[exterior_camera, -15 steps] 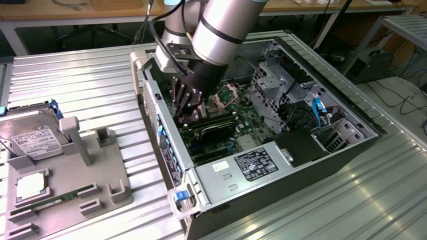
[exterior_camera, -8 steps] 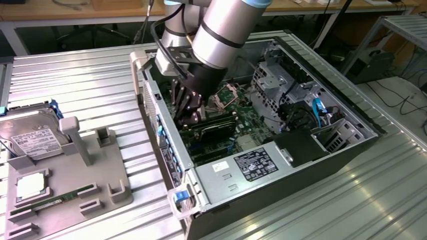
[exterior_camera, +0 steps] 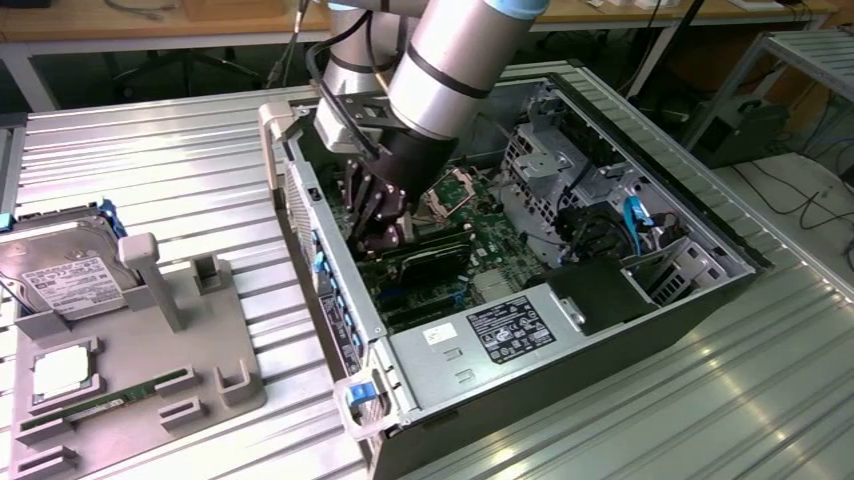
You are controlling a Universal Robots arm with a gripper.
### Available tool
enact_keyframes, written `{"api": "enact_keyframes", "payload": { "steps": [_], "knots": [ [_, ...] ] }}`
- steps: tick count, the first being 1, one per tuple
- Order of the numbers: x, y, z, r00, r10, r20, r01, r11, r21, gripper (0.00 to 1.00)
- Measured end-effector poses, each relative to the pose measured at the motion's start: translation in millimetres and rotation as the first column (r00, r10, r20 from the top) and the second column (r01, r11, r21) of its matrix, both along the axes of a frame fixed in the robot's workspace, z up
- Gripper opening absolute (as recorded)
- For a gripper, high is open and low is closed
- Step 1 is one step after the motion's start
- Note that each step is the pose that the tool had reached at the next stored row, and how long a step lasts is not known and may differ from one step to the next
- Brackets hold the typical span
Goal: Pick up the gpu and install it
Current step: 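Press down on the gpu until it lock into place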
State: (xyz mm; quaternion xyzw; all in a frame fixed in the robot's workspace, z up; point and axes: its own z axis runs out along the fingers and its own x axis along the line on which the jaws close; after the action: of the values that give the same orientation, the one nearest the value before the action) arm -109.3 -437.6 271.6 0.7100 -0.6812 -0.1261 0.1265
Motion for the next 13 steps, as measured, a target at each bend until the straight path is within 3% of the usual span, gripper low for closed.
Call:
{"api": "enact_keyframes", "payload": {
  "steps": [4,9,13],
  "knots": [
    [2.0,2.2,1.8,1.0000,0.000,-0.0002,0.000,1.0000,-0.0029,0.11],
    [2.0,2.6,13.1,1.0000,0.000,-0.0001,0.000,1.0000,-0.0045,0.11],
    [1.9,2.5,13.7,1.0000,0.000,0.0000,0.000,1.0000,-0.0045,0.11]
  ]
}}
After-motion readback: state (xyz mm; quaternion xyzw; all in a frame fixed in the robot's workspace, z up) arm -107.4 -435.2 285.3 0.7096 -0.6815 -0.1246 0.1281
